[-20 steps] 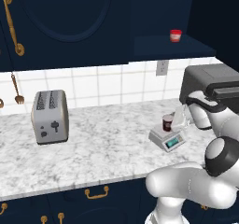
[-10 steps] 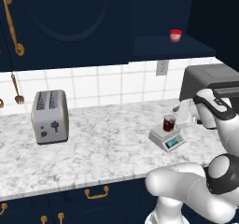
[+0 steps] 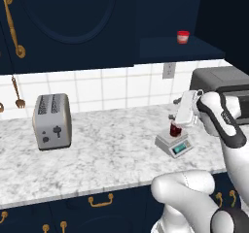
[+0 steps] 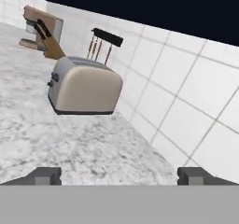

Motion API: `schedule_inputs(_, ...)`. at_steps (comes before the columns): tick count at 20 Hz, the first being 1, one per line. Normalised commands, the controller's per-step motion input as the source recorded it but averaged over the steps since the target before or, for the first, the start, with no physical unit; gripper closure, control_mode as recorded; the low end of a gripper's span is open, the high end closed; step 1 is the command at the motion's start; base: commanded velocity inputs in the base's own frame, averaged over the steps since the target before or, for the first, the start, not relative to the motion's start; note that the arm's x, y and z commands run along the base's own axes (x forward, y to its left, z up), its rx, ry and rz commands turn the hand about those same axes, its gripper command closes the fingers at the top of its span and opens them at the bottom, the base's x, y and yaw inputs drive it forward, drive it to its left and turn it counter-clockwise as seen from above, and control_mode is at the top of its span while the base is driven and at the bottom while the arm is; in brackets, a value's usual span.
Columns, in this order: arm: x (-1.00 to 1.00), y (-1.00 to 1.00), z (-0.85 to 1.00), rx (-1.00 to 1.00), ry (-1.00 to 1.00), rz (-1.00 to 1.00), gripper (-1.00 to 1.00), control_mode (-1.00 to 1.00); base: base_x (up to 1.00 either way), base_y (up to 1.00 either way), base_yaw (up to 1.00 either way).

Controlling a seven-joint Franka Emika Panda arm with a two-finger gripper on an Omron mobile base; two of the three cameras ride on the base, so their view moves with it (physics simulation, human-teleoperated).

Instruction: Pick the canned food and place it on the digital scale for weighing, and close the cabinet.

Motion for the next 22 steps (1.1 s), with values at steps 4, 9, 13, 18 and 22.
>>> schedule_inputs(4,-0.19,0.78,0.37,-0.26,-0.18,-0.17,-1.0,-1.0,0.0,0.0,0.0)
schedule_inputs(9,-0.13,0.54,0.1,-0.32,-0.17,-0.33,-1.0,-1.0,0.0,0.0,0.0)
schedule_inputs(13,-0.6,-0.04,0.1,-0.3,-0.15,-0.48,-1.0,-1.0,0.0,0.0,0.0)
schedule_inputs(18,-0.84,-0.22,0.53,-0.16,-0.27,-0.34,-1.0,-1.0,0.0,0.0,0.0)
schedule_inputs(22,-1.0,-0.31,0.56,-0.02,-0.06,-0.18,-1.0,-1.0,0.0,0.0,0.0)
